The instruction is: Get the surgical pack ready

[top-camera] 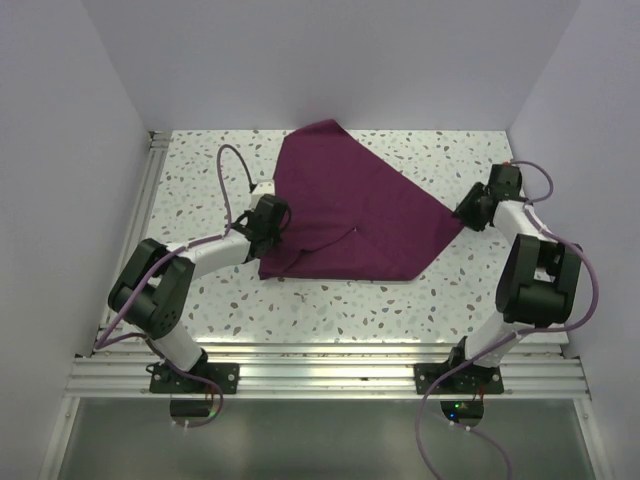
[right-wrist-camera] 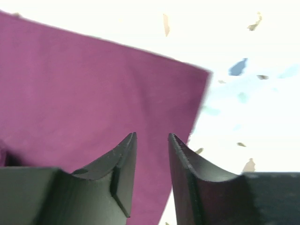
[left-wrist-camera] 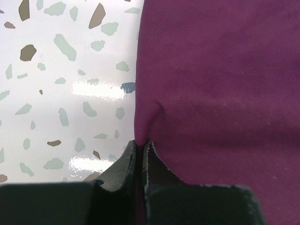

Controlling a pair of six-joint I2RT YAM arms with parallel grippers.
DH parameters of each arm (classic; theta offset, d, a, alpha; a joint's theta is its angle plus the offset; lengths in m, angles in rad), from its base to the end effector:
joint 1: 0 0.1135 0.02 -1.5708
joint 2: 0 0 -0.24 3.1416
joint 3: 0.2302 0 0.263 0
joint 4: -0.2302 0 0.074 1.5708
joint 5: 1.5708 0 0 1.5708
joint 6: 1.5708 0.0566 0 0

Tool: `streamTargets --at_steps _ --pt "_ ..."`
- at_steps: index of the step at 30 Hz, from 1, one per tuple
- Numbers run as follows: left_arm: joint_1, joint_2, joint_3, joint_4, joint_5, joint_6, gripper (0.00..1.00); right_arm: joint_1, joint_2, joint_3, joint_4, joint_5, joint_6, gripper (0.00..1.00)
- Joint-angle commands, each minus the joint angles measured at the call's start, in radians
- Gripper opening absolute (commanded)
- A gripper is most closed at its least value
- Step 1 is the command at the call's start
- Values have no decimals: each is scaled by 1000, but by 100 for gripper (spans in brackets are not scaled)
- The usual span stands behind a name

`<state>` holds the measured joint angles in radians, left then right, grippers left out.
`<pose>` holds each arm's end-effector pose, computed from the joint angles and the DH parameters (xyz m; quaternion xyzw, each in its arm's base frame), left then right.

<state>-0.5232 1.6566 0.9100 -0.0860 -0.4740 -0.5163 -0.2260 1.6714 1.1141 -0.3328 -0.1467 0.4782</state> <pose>0.3187 -0.1540 0.1308 -0.0816 0.9069 0.0159 0.4131 0.3673 -0.0760 0.1668 0.3013 0.8909 0.1104 0.3216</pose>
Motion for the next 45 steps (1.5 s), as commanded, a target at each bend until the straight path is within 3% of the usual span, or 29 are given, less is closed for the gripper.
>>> streamTargets --at_steps 1,8,18,26,32,36,45 --pt "9 2 3 25 -54 -2 0 8 36 16 9 176 0 38" --pt "9 -4 1 25 -41 1 0 7 129 88 11 269 0 50" --pt "8 -1 3 22 -49 1 0 11 251 145 26 249 7 50" --pt "9 0 7 17 -55 2 0 40 277 148 24 265 -4 40" --pt "8 0 6 15 -55 2 0 57 252 136 34 288 -13 15" --pt "9 0 6 19 -55 4 0 70 185 113 47 302 -20 4" --pt "8 2 1 23 -60 9 0 88 5 66 49 346 -43 0"
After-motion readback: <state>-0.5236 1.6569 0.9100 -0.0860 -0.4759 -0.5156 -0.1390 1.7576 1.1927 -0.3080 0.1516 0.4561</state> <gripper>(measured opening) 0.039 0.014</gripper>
